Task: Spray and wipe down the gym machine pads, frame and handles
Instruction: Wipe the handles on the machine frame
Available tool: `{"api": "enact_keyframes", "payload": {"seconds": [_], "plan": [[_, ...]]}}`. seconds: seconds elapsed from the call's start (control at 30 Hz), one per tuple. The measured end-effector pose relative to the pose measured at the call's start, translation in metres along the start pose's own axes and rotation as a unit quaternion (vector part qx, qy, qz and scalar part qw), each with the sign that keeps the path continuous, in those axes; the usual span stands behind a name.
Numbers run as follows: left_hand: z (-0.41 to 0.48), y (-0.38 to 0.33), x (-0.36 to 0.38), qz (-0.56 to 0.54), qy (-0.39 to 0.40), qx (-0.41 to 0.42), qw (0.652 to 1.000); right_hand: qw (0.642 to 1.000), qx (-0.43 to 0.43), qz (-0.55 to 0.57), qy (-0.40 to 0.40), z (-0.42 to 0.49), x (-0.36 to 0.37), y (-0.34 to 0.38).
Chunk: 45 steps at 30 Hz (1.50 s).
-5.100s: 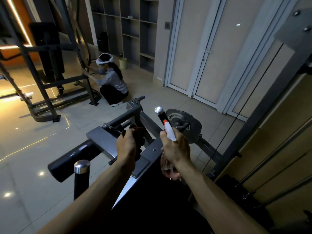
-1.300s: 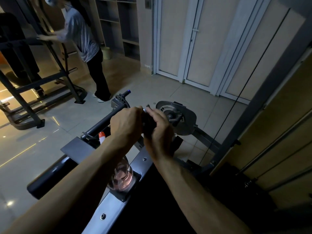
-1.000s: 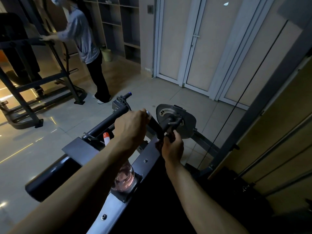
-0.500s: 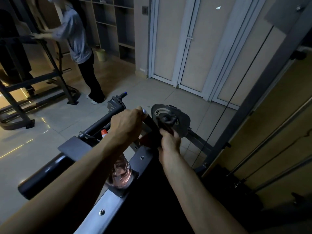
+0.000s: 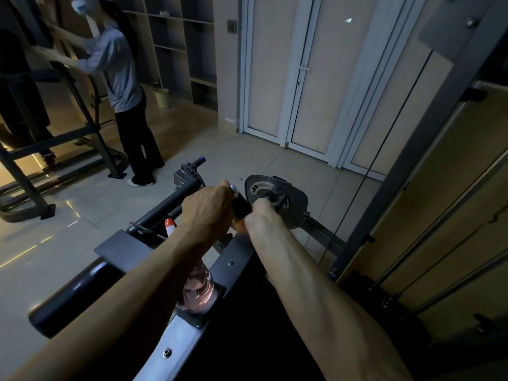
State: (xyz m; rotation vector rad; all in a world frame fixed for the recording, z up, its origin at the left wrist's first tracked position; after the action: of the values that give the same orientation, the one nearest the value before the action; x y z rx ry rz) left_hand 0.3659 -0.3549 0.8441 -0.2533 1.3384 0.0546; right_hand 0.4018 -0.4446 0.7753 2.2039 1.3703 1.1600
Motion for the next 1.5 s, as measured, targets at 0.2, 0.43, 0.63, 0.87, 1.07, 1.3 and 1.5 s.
{"api": "enact_keyframes", "payload": {"seconds": [0.2, 0.43, 0.63, 0.87, 1.07, 1.3, 1.5], "plan": [[-0.001, 0.0, 0.0, -0.066, 0.018, -0.017, 0.998, 0.996, 0.057, -0.027, 0.07, -0.03, -0.009, 0.003], [-0.048, -0.01, 0.001, -0.396, -0.08, -0.153, 0.902, 0.995, -0.091, 0.004, -0.043, -0.008, -0.088, 0.024], [-0.075, -0.045, 0.052, -0.754, 0.17, -0.309, 0.554, 0.951, -0.205, -0.213, 0.095, -0.053, -0.076, 0.038], [-0.048, -0.043, 0.038, -0.52, 0.14, -0.135, 0.832, 0.935, -0.211, -0.211, 0.19, -0.046, -0.067, 0.032], [-0.029, -0.037, 0.014, -0.431, 0.119, -0.064, 0.892, 0.96, -0.207, -0.164, 0.094, -0.032, -0.043, 0.054], [-0.003, -0.02, -0.078, -0.519, -0.018, -0.029, 0.854, 0.897, -0.296, -0.17, 0.281, -0.086, 0.035, 0.082], [0.021, 0.026, -0.088, -0.5, 0.143, -0.038, 0.853, 0.884, -0.274, -0.229, 0.301, -0.096, 0.071, 0.066]]}}
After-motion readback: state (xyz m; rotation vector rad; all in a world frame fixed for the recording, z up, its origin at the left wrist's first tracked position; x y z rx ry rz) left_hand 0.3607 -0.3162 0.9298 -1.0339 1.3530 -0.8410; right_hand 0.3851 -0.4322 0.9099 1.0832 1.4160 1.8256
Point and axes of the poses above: each hand's wrist, its own z-axis towards the middle knuckle, its own x-axis out of the palm, y = z × x, the point moved 6 cm from there along z, towards the middle knuckle, and after that the axes turned 1 degree about -x, right-handed, at the moved point
